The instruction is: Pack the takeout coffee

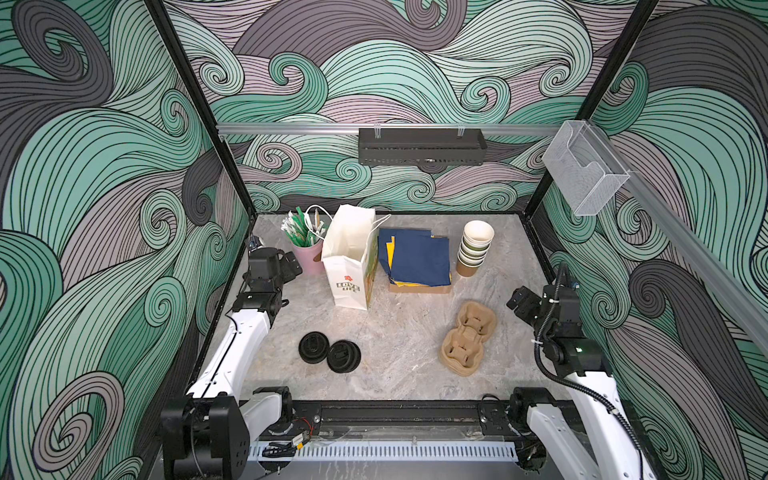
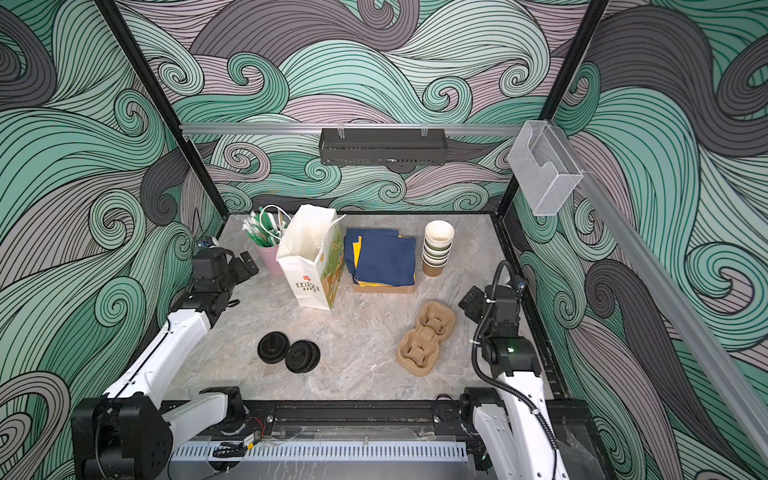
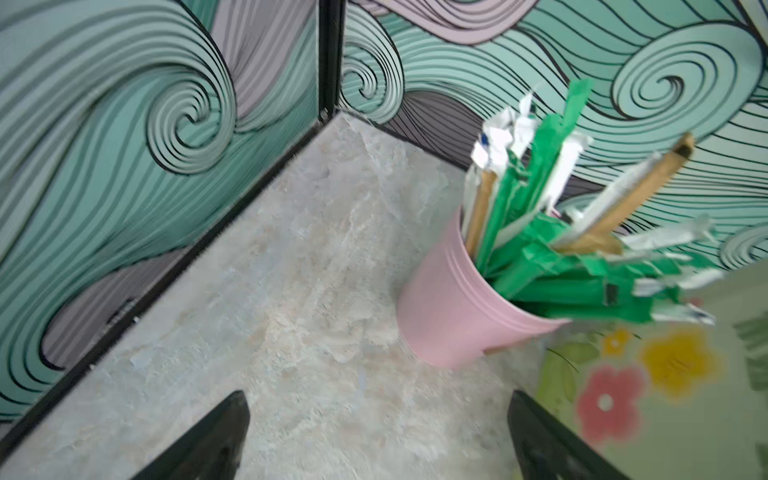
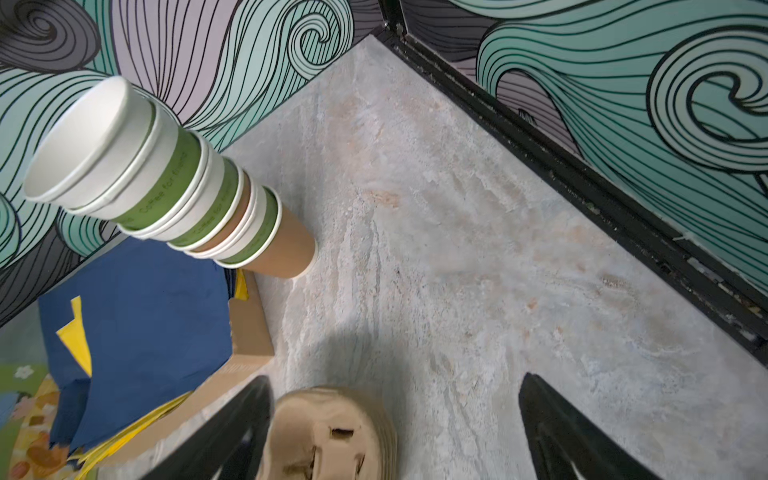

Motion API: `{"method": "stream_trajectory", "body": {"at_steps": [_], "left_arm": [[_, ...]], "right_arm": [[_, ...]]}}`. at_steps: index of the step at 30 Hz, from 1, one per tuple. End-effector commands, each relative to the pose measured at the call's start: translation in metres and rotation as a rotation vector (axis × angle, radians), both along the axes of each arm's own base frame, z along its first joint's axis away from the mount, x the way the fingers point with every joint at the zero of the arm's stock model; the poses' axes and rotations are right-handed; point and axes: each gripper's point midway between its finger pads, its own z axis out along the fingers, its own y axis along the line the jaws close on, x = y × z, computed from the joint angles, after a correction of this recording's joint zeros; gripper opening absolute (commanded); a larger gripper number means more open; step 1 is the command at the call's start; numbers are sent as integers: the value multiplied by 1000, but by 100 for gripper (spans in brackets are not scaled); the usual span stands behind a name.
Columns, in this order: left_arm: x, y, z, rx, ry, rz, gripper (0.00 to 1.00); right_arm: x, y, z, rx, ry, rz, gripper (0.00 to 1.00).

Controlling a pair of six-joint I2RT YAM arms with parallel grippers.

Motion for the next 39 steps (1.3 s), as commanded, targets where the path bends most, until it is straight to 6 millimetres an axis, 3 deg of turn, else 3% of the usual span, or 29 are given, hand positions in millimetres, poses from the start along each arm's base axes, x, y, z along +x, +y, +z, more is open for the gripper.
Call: {"method": "stream_trajectory", "body": {"at_steps": [1,10,16,23,31,39], "left_arm": [[-36,-26,-18,-198,144,-36,97],[-107,-55,-25,-368,245,-73,95],[-119,-84,-45,-490,275,-108,93],[-135,-120,-50,-465,361,-219,92],[-163,-119,-63,-479,403,-207,91],[-165,-157,-38,-432,357,-463,89]], "right_arm": [[-39,20,-18,131,191,35,91],[-98,60,-22,307,390,183,89],[-120,78,-18,359,448,282,87],[-126,95,-24,402,467,361,81],[-107,98,-22,299,494,402,79],[-86,105,-45,201,555,383,79]]}}
